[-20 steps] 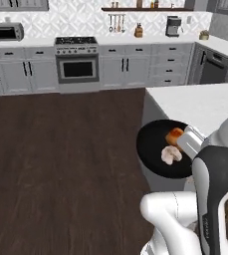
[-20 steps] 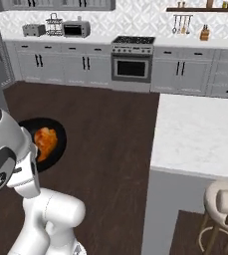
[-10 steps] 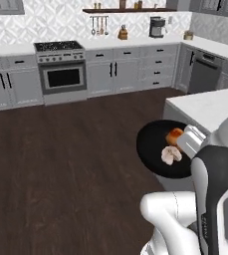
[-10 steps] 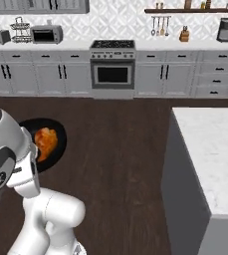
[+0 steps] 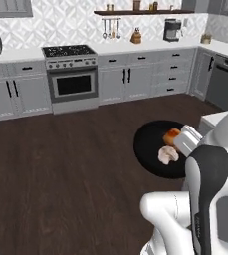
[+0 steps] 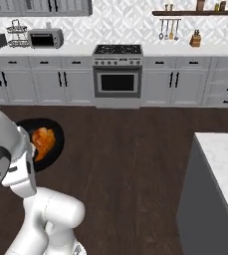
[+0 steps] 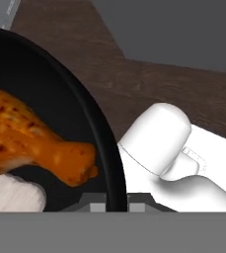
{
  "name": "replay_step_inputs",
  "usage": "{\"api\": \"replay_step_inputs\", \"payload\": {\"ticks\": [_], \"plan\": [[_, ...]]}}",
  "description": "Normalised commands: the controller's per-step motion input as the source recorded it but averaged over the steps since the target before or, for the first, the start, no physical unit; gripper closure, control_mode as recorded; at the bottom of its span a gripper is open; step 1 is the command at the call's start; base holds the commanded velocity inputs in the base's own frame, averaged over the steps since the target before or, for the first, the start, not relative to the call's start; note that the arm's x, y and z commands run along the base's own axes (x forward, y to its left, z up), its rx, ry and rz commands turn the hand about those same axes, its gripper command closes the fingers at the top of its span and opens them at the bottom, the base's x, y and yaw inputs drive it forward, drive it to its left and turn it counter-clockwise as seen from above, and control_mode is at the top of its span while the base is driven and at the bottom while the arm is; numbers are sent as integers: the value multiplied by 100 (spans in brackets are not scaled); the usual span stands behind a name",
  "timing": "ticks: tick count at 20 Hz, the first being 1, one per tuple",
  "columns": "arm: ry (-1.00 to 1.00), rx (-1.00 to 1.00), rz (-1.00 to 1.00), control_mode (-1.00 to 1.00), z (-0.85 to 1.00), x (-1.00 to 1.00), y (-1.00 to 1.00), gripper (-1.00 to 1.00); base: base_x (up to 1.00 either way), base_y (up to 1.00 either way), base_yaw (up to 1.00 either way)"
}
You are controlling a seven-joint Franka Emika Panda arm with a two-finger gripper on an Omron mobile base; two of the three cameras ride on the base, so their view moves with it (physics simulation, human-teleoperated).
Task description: Pick the chicken drumstick and garlic from their plates and place them in the bowl. Then put the bowl in the fridge.
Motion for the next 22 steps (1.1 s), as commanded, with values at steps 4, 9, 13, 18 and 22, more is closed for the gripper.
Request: {"api": "replay_step_inputs", "payload": {"ticks": [4, 9, 13, 18, 22], "plan": [[0, 0, 0, 100, 0, 0, 0, 100, 100, -44, 25], [0, 0, 0, 100, 0, 0, 0, 100, 100, -19, 19], [0, 0, 0, 100, 0, 0, 0, 100, 100, 4, 19], [0, 0, 0, 100, 0, 0, 0, 100, 100, 0, 42], [0, 0, 0, 100, 0, 0, 0, 100, 100, 0, 50]]}}
